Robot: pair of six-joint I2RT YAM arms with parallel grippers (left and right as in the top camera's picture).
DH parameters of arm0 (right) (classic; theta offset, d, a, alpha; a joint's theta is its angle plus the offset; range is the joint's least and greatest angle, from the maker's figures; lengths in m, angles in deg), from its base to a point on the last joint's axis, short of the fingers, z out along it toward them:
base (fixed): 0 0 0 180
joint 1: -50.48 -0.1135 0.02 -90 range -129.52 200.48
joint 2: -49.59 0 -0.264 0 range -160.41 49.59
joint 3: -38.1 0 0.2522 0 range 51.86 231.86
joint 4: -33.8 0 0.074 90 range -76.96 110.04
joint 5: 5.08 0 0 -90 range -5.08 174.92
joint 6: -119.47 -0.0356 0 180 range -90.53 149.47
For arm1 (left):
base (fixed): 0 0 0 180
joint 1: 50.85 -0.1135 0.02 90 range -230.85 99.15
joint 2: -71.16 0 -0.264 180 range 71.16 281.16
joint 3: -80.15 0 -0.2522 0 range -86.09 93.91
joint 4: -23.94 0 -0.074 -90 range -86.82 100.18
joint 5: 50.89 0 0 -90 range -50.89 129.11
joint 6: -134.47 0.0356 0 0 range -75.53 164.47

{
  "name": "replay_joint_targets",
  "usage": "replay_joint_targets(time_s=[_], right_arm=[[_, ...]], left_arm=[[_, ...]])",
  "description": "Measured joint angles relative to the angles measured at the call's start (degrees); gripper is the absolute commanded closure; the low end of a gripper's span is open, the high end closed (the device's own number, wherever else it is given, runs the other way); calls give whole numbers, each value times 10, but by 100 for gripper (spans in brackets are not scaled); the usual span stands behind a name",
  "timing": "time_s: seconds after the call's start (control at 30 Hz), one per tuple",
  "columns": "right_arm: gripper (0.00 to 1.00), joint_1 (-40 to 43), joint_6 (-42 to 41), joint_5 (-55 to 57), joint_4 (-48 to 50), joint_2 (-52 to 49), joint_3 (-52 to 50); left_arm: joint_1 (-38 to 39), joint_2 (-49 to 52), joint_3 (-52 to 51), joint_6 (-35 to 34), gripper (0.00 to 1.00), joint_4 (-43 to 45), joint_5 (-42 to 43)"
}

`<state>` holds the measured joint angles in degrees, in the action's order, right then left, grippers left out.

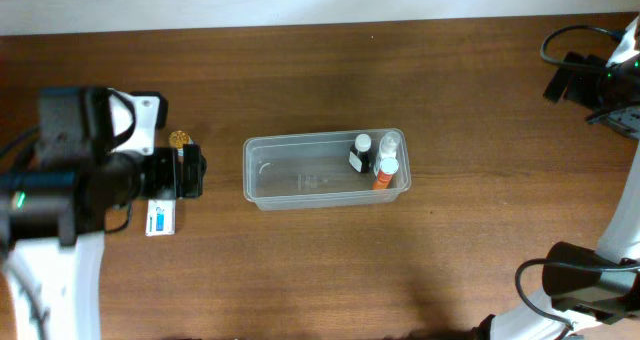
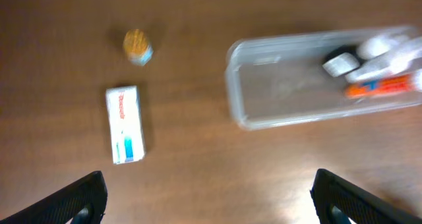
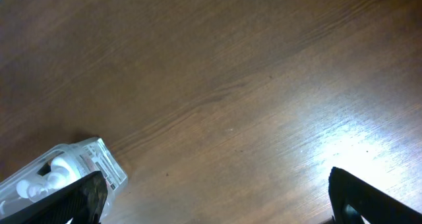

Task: Pack container
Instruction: 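Move the left gripper over the white Panadol box and descend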

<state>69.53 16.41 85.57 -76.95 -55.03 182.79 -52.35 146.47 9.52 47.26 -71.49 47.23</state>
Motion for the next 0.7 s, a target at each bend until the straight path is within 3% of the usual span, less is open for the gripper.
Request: replay_joint_targets(time_s=[0.3, 0.53, 0.7], right_arm=[[1, 0, 0, 0, 0, 0, 0], [2, 0, 0, 0, 0, 0, 0], [2, 0, 0, 0, 0, 0, 0]], left_arm=[[-57, 136, -5, -30, 1, -18, -46], [-133, 145, -71, -47, 1, 31, -48], [-142, 146, -141, -52, 1, 87, -50]])
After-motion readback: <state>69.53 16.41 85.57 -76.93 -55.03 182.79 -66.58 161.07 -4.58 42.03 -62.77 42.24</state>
